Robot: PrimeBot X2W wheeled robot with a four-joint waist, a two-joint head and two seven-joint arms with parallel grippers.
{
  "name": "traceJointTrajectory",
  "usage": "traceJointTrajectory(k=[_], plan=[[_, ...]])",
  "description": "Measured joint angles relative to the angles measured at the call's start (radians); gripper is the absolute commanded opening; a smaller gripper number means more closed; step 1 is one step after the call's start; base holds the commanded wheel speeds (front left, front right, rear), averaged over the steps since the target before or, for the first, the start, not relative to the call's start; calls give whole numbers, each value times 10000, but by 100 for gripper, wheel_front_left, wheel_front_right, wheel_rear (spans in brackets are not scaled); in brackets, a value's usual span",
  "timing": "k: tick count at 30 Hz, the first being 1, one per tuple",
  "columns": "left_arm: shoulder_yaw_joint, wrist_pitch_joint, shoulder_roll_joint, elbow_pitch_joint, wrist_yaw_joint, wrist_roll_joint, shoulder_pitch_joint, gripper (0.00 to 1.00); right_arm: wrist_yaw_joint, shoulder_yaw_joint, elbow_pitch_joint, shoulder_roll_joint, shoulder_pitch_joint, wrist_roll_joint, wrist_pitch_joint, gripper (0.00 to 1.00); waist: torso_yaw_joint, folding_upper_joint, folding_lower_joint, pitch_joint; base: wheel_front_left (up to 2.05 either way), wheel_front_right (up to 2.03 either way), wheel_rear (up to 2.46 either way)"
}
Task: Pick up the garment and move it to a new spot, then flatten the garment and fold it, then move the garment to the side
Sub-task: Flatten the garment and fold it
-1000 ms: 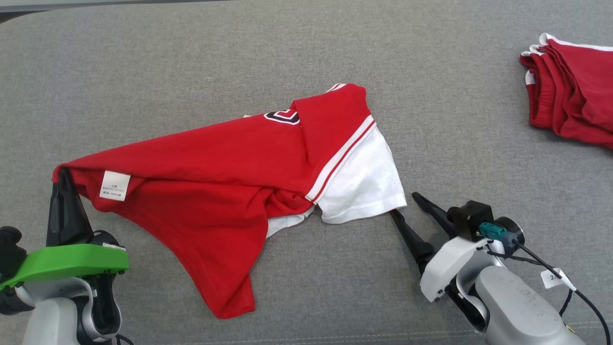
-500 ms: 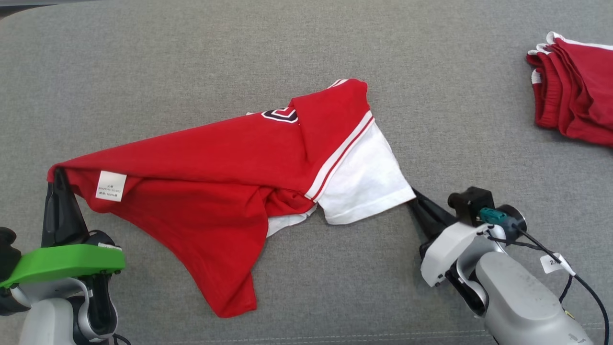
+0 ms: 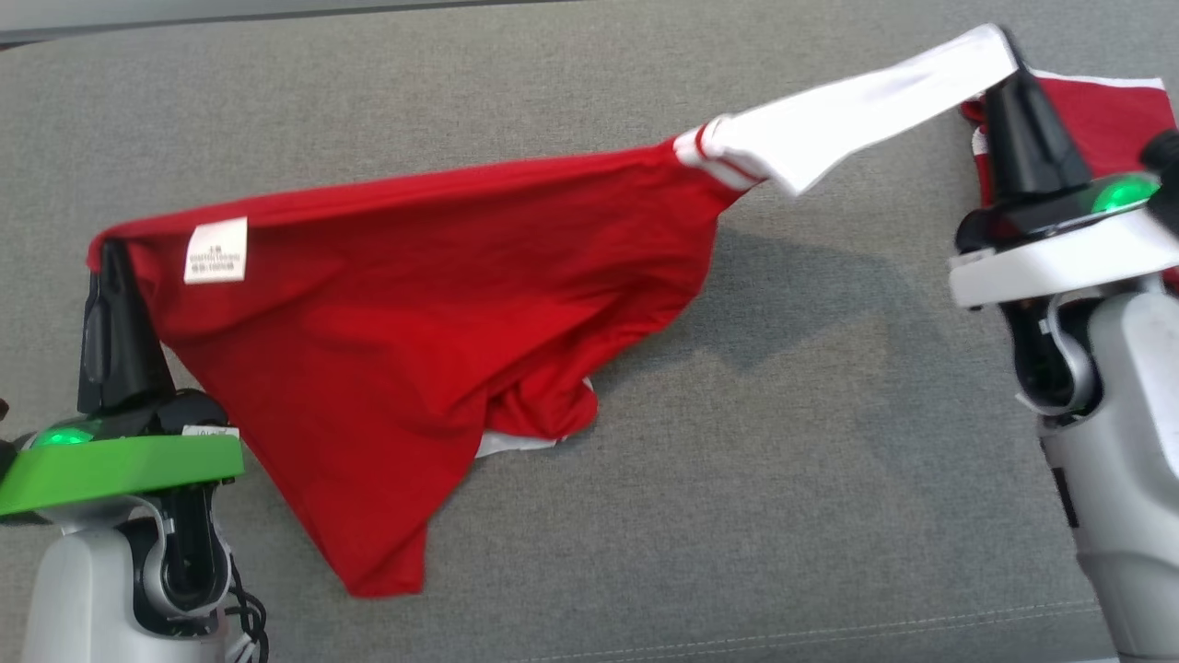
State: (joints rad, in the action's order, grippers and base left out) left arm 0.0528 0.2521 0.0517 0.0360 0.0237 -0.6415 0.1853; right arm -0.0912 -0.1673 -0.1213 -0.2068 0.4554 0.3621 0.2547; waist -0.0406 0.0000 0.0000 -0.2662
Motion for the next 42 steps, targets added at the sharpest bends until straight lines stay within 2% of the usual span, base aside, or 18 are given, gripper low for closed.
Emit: traceJointTrajectory(k=[6,17,20,24,26,29,33,35,37,39,40,42], plan=[[-430,13,-15,901,623,-268,318,0,140,978,2071,-127,58,-272,2,0,-351,0,0,253,0,0,0],[-734,56,8,3586,830,-506,624,0,226,2079,5641,-276,-698,-1060,13,0,-1110,0,0,913,0,0,0],[-876,86,219,4426,834,-393,784,0,295,2449,6539,-474,-766,-1296,15,0,-1311,0,0,1107,0,0,0],[-1187,-31,466,4991,901,-234,1037,0,305,2778,7043,-635,-871,-1304,86,0,-1466,0,0,1292,0,0,0],[-1438,-314,573,5110,909,-228,1253,0,297,2846,6985,-890,-1159,-1319,86,0,-1534,0,0,1379,0,0,0],[-1841,-1039,598,4719,909,-351,1546,0,153,2543,6399,-826,-1517,-671,-92,0,-1543,0,0,1362,0,0,0],[-2146,-2128,709,2882,717,-443,2128,0,-157,1321,4554,-811,-1248,215,-1164,0,-1456,0,0,1156,0,0,0],[-2148,-2537,755,1624,554,-420,2839,0,-217,736,3417,-890,-422,186,-1664,0,-1336,0,0,1025,0,0,0],[-1720,-2612,1041,694,385,2,3936,0,-222,558,2522,-1047,1104,-290,-1914,0,-1189,1,0,920,0,0,0],[-1101,-2452,1296,334,217,322,5380,0,-173,913,2220,-1133,2930,-928,-1906,0,-1069,0,0,855,0,0,0],[-915,-2341,1254,324,163,288,6111,0,-33,1104,2213,-1097,3752,-961,-1854,0,-1023,0,0,847,0,0,0],[-920,-2251,1221,324,188,240,7129,0,-44,1112,2219,-1104,4651,-982,-1747,0,-978,0,0,885,0,0,0]])
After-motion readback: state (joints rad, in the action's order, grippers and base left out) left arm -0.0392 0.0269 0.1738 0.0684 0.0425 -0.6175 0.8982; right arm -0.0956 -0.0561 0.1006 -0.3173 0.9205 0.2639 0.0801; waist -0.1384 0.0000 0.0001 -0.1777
